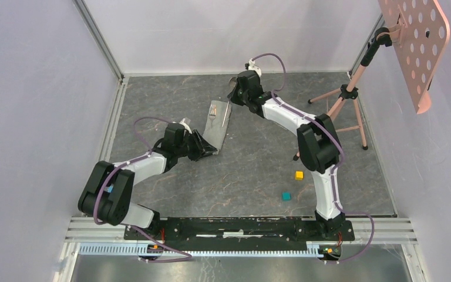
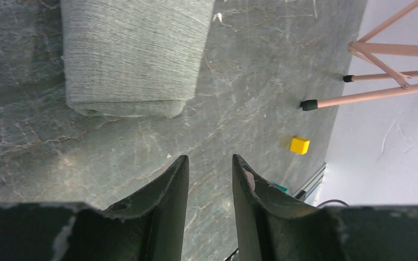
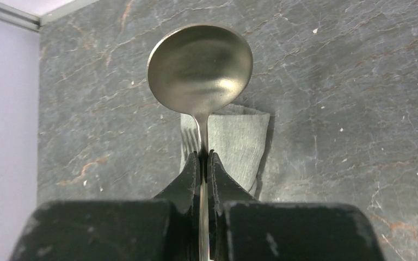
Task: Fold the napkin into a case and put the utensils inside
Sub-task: Insert the spoon into the folded napkin.
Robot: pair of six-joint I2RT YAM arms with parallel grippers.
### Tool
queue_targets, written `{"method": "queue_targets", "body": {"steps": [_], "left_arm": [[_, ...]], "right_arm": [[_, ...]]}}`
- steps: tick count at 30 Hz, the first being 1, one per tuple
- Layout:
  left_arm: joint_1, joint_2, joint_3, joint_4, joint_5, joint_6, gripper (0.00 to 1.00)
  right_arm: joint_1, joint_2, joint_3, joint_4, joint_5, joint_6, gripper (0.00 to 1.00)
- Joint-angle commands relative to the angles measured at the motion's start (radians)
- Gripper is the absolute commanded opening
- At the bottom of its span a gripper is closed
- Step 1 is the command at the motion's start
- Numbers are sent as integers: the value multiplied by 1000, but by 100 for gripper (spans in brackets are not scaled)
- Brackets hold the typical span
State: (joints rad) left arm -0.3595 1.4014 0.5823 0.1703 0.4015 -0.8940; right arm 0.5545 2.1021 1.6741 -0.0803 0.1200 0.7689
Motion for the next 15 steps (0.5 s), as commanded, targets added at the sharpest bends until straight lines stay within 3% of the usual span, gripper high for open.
{"method": "queue_targets", "body": {"steps": [1,15], "left_arm": [[1,45,-34,133,-34,-57,41],[1,159,-117,314,-1,-91,43]], "right_arm": [[2,79,143,-35,58,-26,0],[5,227,299,-11,99,-53,0]]}}
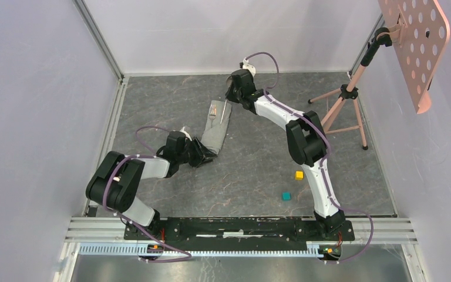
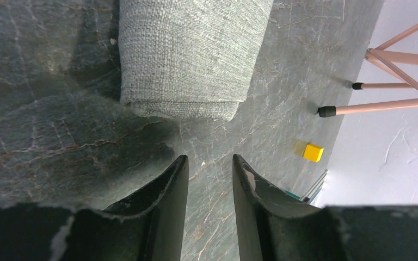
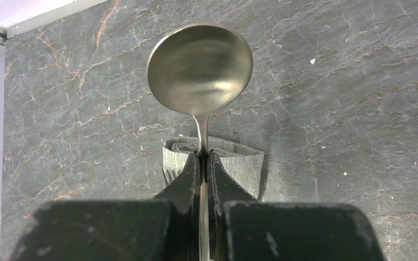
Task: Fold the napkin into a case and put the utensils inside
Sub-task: Insert the spoon into the folded napkin.
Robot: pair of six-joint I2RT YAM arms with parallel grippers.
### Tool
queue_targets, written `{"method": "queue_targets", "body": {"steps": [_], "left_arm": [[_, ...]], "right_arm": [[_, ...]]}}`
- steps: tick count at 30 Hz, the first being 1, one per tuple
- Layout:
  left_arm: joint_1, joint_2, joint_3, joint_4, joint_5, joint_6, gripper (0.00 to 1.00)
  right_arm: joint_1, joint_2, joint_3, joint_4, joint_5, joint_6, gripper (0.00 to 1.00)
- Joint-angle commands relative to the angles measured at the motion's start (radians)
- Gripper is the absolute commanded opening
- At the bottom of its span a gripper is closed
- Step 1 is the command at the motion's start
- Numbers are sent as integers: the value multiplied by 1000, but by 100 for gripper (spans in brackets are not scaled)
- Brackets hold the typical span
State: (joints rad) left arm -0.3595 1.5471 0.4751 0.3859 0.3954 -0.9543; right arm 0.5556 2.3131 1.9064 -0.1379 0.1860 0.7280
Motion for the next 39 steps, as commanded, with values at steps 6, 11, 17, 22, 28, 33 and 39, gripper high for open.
{"method": "queue_targets", "body": {"steps": [6,11,17,22,28,33,39], "left_arm": [[1,58,-17,140,13,-35,42],[1,77,-21,164,19,-41,41],[1,86,-34,181,14,-40,41],[1,118,-35,206,25,-43,40],[1,149,-27,227,23,-49,38],[1,171,-26,246,20,-54,35],[1,174,-39,266,13,-63,34]], "right_arm": [[7,33,71,56,40,-19,0],[12,59,99,68,37,-21,1],[13,86,132,73,42,-35,0],[16,83,118,66,36,-32,1],[31,14,45,21,24,30,1],[45,-28,21,-26,13,79,1],[61,-60,-21,-79,17,121,0]]}}
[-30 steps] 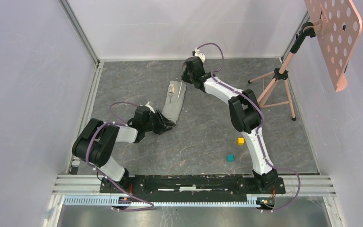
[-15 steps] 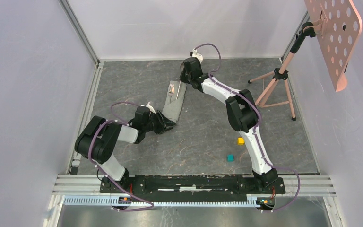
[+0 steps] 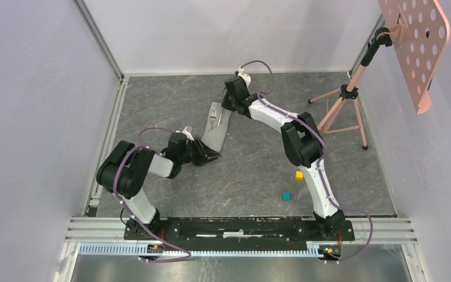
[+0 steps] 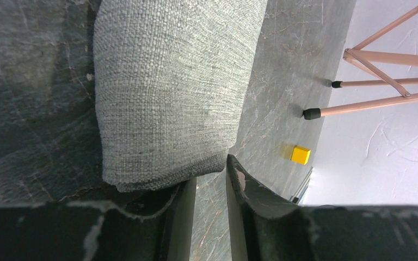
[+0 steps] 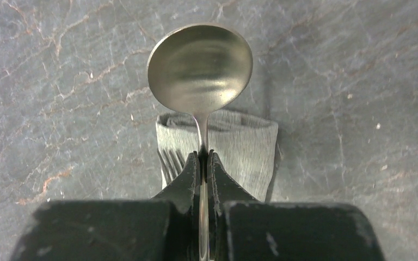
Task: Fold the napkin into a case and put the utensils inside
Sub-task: Insert the spoon into the folded napkin.
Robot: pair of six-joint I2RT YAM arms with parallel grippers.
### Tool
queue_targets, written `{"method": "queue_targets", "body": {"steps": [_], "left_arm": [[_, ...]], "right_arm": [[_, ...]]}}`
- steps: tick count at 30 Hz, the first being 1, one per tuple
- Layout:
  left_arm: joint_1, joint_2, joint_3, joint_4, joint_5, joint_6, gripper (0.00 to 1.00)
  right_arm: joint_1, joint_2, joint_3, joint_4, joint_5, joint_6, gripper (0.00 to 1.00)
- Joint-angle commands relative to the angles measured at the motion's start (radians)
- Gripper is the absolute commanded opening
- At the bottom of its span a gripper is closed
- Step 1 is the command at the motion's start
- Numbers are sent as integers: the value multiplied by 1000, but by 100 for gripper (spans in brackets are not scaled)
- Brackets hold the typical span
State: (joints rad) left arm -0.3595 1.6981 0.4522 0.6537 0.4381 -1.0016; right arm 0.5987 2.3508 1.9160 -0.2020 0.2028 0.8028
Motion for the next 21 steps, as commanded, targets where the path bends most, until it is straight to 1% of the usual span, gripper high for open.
{"method": "queue_targets", "body": {"steps": [1,7,15,21], "left_arm": [[1,23,-18,0,-29,-15,34],[1,20,-24,5,-32,-16,33],[2,18,-29,12,-38,-23,32],[1,17,-31,17,-38,-25,32]], "right_arm": [[19,-102,-40,-20,1,54,1],[29,-107,-41,-65,-36,83,0],[45,-155,-147,-53,-41,127,1],[64,-163,-181,-47,-48,146,1]]}}
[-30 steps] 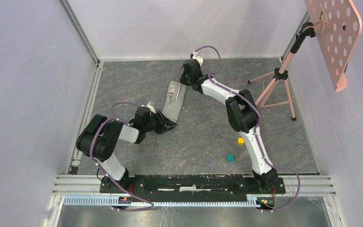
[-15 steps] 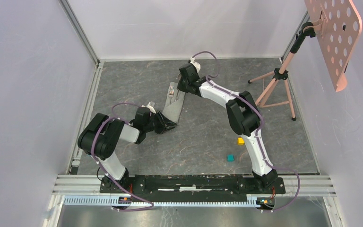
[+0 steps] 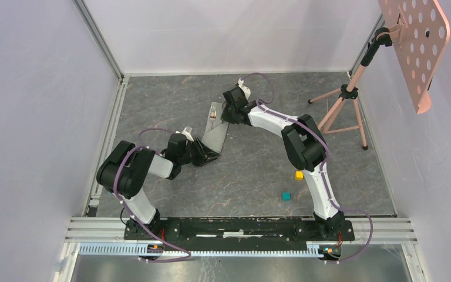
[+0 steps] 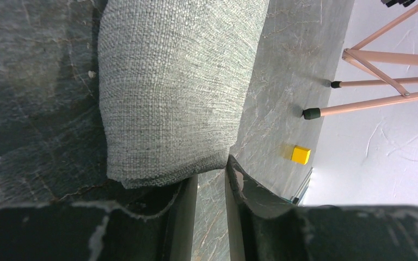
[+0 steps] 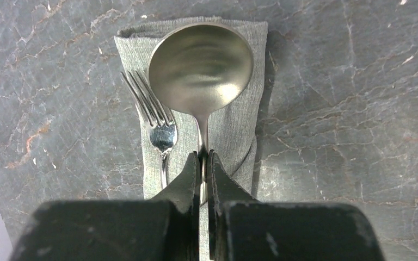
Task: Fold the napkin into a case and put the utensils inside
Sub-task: Insert the spoon into the folded napkin.
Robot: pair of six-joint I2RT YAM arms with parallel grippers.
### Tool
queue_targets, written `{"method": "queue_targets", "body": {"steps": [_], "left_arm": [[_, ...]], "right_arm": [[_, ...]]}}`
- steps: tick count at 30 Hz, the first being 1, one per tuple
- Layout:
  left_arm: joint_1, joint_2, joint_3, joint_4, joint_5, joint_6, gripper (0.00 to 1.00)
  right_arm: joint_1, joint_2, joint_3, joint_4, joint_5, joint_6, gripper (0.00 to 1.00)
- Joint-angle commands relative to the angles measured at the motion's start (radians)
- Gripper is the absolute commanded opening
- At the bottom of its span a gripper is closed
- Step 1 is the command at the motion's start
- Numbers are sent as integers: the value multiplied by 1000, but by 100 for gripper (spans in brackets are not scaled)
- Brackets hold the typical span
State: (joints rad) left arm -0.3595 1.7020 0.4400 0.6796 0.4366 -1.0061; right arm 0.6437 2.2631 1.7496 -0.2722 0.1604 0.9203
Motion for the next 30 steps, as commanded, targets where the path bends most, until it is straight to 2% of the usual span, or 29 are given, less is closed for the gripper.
{"method": "queue_targets", "body": {"steps": [1,13,22,30], "left_arm": [[2,12,-19,-8,-37,-21,32],[2,7,-23,-6,-40,-19,32],[1,-19,-36,-14,-45,-10,32],[1,-75,-75,-43,-25,4,36]], "right_arm": [[23,-76,-18,25,-6,29,1],[54,-100,-74,44,-17,47,2],[56,-139,-87,30,1,-3,24],[54,-206,-77,2,82,-204,40]]}}
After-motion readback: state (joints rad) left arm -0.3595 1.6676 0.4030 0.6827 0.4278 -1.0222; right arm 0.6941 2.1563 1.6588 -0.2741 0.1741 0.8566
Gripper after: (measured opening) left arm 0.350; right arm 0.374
